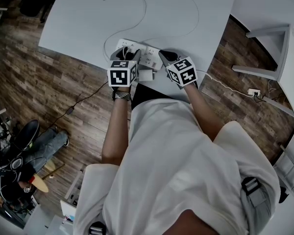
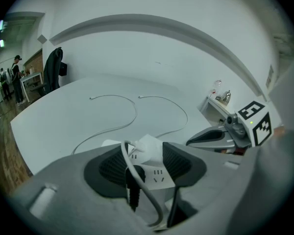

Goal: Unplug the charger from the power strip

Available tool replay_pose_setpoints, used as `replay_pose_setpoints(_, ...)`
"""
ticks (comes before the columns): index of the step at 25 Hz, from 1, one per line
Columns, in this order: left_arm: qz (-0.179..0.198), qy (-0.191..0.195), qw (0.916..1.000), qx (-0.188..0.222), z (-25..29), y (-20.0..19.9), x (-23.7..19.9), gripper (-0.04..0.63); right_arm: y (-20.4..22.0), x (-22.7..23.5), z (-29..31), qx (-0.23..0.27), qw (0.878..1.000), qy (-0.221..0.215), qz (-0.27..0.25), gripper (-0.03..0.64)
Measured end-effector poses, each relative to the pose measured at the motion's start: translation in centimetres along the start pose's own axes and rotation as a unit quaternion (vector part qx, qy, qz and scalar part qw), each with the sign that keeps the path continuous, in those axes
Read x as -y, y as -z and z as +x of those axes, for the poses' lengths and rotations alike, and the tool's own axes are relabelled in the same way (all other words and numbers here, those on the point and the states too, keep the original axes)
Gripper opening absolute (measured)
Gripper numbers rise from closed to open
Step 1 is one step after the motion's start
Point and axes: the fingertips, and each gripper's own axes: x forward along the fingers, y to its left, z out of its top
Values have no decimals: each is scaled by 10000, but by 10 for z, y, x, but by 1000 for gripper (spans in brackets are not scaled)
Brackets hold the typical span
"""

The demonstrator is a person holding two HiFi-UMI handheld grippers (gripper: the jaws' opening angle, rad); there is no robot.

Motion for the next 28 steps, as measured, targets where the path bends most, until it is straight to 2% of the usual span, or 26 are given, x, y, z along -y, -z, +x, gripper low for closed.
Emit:
replay_pose_setpoints(4, -20, -186, 9998, 87, -10, -2, -11, 241, -11, -5, -5, 178, 9996, -46, 192, 2)
replay_pose_setpoints(7, 81, -435, 9983, 384, -21, -13, -19, 264, -27, -12, -12, 379, 9992, -13, 119, 2)
replay_pose_setpoints(14, 374, -145, 9912, 1262, -54, -57, -11, 259, -84, -21, -41, 993, 9945, 275, -194, 2)
replay_pose_setpoints(18, 711, -131, 9834, 1667, -78, -89, -5, 127, -129, -23, -70, 1332, 9889, 437, -497, 2)
replay_pose_setpoints(24, 956, 56, 9658, 2408, -123, -145, 9, 29, -204, -33, -119, 1923, 9736, 664, -1033, 2)
replay_pose_setpoints(28, 1204, 68, 9535, 2762, -147, -182, 12, 6, -252, -39, -145, 2305, 9613, 749, -1314, 2)
